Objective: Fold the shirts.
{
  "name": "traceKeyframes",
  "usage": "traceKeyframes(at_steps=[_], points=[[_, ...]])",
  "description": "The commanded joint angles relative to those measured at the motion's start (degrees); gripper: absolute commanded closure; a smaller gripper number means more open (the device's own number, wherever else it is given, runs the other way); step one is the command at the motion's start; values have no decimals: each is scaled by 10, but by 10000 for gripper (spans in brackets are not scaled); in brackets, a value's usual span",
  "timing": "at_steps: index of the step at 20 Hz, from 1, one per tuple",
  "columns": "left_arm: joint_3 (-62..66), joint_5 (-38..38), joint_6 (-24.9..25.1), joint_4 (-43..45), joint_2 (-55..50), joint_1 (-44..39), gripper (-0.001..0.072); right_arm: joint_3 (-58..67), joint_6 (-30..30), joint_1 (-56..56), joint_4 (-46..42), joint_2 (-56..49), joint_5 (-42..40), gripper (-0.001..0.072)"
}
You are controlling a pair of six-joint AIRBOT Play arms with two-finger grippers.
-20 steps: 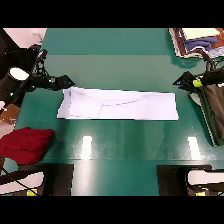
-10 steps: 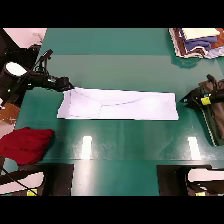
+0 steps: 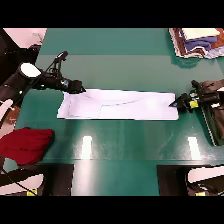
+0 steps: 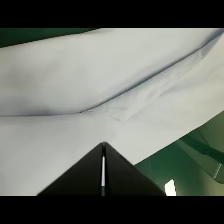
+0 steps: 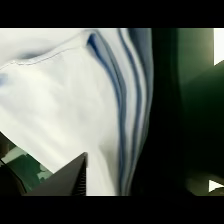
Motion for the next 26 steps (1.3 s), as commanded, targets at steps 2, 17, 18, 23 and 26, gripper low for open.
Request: traceKeyframes(at_steps=[2,17,18,23,26], points=[[1,33,-21,-3,-15,-46,680,0,-19,22,4,-1,16,697],[256,34,-53,-13,-313,-271,680,247,154,126,10,180,74,698],[260,37,-54,-13,-320,-280,680,267,161,139,10,180,76,698],[259,57,-63,-12,-329,-295,680,352,179,202,10,180,74,698],[259,57,-66,-12,-334,-296,680,376,179,231,10,180,70,698]])
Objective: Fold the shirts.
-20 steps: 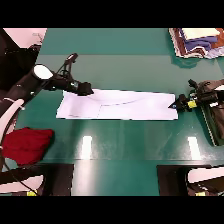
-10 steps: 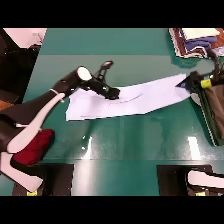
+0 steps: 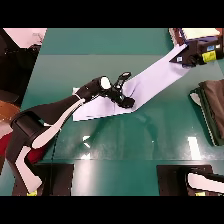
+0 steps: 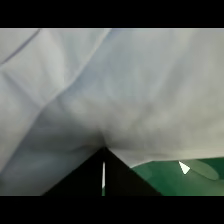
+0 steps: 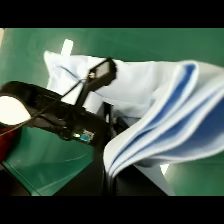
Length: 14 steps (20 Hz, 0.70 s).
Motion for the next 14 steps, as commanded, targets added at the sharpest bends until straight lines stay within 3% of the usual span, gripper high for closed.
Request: traceKeyframes(at_steps=[1,8,14], points=[[2,2,-4,0,-11,-6,680,35,9,38,0,1,-9,698],[17,-19,-3,3,24,34,682,37,-14,80,0,-8,-25,698],[17,-47,1,73,155,159,680,37,-39,188,17,-66,-58,698]])
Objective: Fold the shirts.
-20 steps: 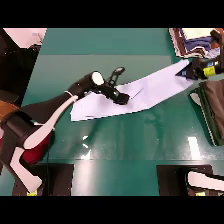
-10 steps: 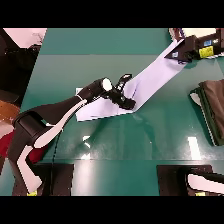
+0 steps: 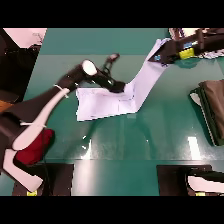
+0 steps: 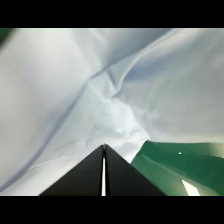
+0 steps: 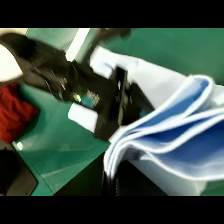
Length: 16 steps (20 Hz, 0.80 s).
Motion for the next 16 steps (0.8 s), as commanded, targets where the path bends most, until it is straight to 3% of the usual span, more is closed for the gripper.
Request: traceKeyframes(at_steps=[1,6,7,10,12,13,16], points=[[1,-28,4,54,79,82,680,1,-35,78,44,-41,-39,698],[1,-70,4,120,181,213,680,1,-88,225,103,-147,-193,684],[1,-76,4,122,194,233,680,1,-92,251,103,-169,-228,577],[1,-93,4,122,224,281,680,1,-95,302,103,-221,-300,106],[1,-108,4,122,232,296,680,1,-99,301,96,-220,-286,119],[1,-116,4,122,233,297,680,1,-99,290,84,-212,-261,171],[0,-141,4,119,232,297,680,0,-97,233,-10,-179,-131,180]])
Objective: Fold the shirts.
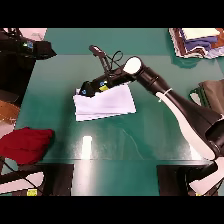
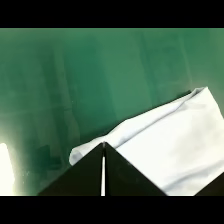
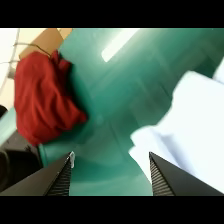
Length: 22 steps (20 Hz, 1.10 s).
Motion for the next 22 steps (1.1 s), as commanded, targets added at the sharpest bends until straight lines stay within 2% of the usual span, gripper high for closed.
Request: traceKeyframes(at_steps=[1,3,9,10,11,12,15,21,22], points=[[0,-29,0,0,7,11,680,-6,8,-50,-100,24,124,180],[-2,-40,0,0,7,11,680,-51,13,-99,-129,53,153,180],[-20,-54,7,-12,5,9,680,-234,34,-257,-121,104,87,179],[-23,-54,11,-16,5,9,680,-255,34,-278,-107,97,82,167],[-23,-53,11,-17,5,9,680,-270,33,-297,-85,84,77,91],[-23,-49,11,-21,5,9,680,-277,31,-309,-60,68,77,90],[-23,-41,11,-22,5,9,680,-269,11,-312,12,10,80,93],[-23,-39,15,-22,5,9,680,-161,7,-232,80,-100,104,97],[-23,-38,15,-22,5,9,680,-141,3,-217,85,-113,115,161]])
